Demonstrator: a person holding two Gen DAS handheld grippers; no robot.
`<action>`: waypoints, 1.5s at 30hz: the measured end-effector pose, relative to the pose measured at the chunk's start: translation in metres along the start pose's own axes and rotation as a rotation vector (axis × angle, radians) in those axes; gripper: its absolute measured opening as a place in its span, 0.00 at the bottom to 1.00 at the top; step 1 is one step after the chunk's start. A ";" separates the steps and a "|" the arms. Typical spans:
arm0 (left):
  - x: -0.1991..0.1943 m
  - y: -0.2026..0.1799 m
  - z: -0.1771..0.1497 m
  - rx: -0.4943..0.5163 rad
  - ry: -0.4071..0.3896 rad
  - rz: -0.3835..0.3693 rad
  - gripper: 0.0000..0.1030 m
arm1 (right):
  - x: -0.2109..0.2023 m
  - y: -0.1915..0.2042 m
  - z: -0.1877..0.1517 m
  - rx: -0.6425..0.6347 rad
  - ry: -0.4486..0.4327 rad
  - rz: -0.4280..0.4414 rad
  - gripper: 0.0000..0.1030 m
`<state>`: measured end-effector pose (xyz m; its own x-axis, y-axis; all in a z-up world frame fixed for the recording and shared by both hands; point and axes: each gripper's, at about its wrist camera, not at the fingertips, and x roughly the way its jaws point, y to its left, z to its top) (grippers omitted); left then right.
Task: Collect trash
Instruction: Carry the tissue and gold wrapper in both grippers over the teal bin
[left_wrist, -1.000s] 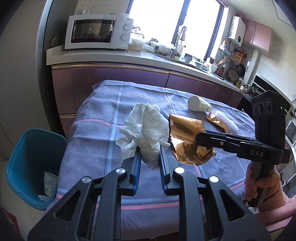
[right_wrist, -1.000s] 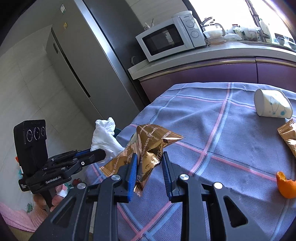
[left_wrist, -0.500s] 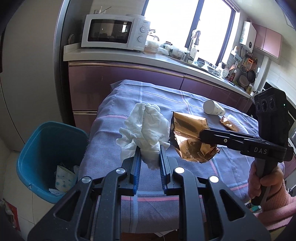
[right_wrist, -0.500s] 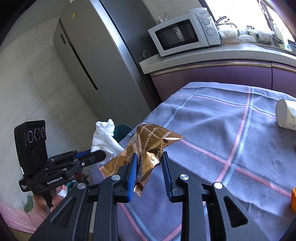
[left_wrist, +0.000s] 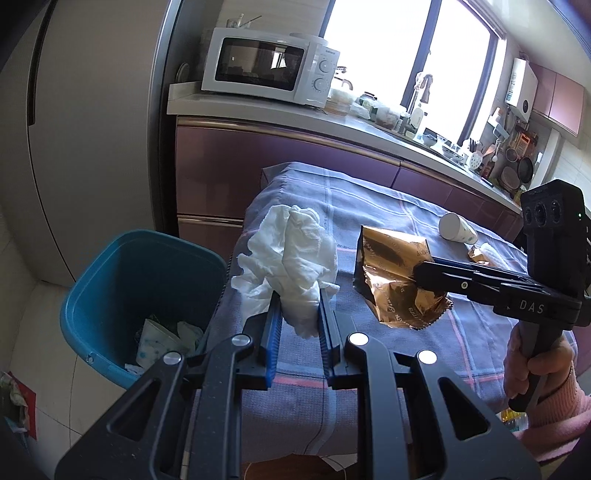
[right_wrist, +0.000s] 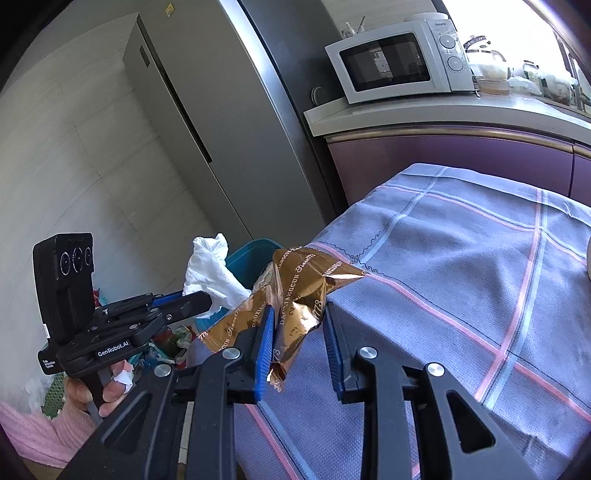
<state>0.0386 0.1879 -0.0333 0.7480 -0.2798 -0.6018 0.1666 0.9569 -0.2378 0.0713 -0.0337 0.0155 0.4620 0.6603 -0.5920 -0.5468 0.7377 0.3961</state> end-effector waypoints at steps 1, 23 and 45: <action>-0.001 0.002 0.000 -0.003 -0.001 0.006 0.18 | 0.002 0.002 0.001 -0.004 0.003 0.002 0.24; -0.007 0.046 -0.009 -0.082 -0.005 0.082 0.19 | 0.035 0.034 0.016 -0.069 0.052 0.040 0.24; -0.003 0.070 -0.014 -0.134 0.006 0.137 0.19 | 0.077 0.048 0.029 -0.106 0.116 0.056 0.25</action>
<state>0.0384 0.2544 -0.0587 0.7540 -0.1481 -0.6400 -0.0244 0.9673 -0.2526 0.1009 0.0570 0.0095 0.3482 0.6749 -0.6506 -0.6427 0.6771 0.3584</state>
